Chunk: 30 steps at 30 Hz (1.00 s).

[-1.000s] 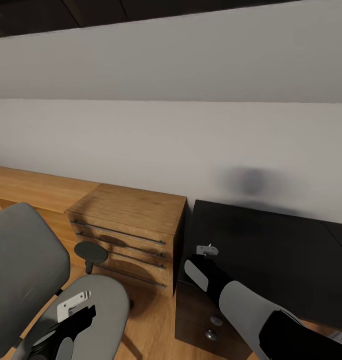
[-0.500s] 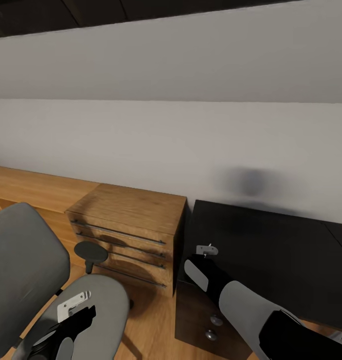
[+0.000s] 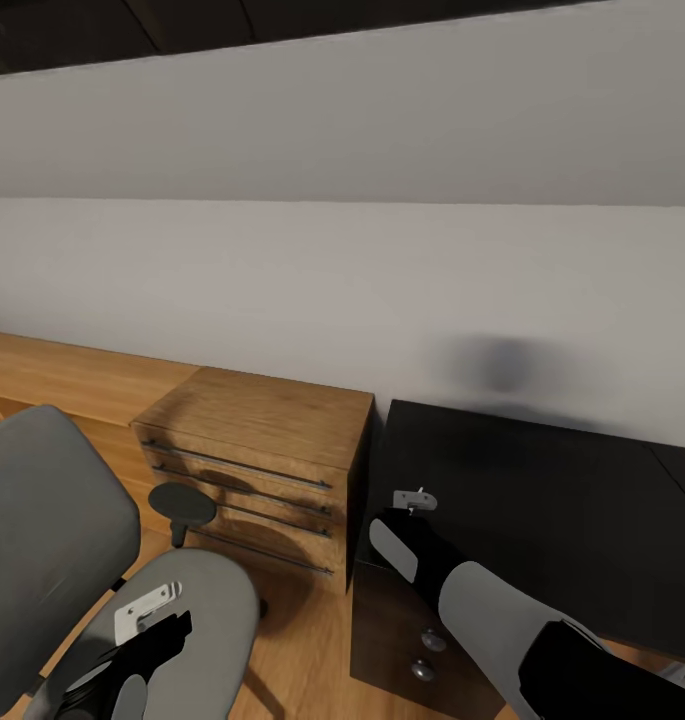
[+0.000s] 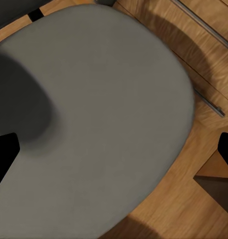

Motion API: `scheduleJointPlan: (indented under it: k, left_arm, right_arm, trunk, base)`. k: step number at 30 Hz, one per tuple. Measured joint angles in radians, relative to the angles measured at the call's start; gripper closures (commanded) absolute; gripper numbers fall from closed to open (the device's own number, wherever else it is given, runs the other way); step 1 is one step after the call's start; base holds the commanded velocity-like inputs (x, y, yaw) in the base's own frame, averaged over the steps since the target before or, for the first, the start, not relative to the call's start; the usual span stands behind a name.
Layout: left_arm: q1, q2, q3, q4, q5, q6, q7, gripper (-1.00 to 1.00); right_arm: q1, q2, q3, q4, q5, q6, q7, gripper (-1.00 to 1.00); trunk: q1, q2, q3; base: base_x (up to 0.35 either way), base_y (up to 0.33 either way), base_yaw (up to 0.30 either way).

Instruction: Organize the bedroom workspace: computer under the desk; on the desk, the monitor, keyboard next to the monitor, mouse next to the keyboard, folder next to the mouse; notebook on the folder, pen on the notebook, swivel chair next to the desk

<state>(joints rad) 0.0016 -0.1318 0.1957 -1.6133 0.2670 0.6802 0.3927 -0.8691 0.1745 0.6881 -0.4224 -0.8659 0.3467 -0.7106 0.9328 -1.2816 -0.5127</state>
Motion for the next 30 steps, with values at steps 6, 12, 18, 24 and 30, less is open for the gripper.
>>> scheduleJointPlan:
  k: [6, 12, 18, 24, 30]
  left_arm:
    - [0.0, 0.0, 0.0, 0.0, 0.0, 0.0, 0.0, -1.0]
    - [0.0, 0.0, 0.0, 0.0, 0.0, 0.0, 0.0, -1.0]
    - [0.0, 0.0, 0.0, 0.0, 0.0, 0.0, 0.0, -1.0]
    - [0.0, -0.001, -0.001, 0.0, 0.0, 0.0, 0.0, -1.0]
    - [0.0, -0.001, -0.001, 0.001, 0.0, 0.0, 0.0, -1.0]
  right_arm:
    - [0.0, 0.0, -0.002, 0.001, -0.013, -0.006, 0.0, -1.0]
    - [-0.001, 0.0, -0.002, 0.001, -0.021, -0.01, 0.001, -1.0]
    - [-0.001, 0.0, -0.002, 0.002, -0.023, -0.011, 0.003, -1.0]
    - [-0.005, -0.002, -0.007, 0.01, -0.038, -0.008, 0.046, -1.0]
    - [-0.004, -0.005, -0.007, 0.006, -0.04, -0.008, 0.054, -1.0]
  trunk:
    - [0.0, 0.0, 0.0]
    - [0.0, 0.0, 0.0]
    - [0.0, 0.0, 0.0]
    - [0.0, 0.0, 0.0]
    - [0.0, 0.0, 0.0]
  base:
    - [0.0, 0.0, 0.0]
    - [0.0, 0.0, 0.0]
    - [0.0, 0.0, 0.0]
    - [0.0, 0.0, 0.0]
    - [0.0, 0.0, 0.0]
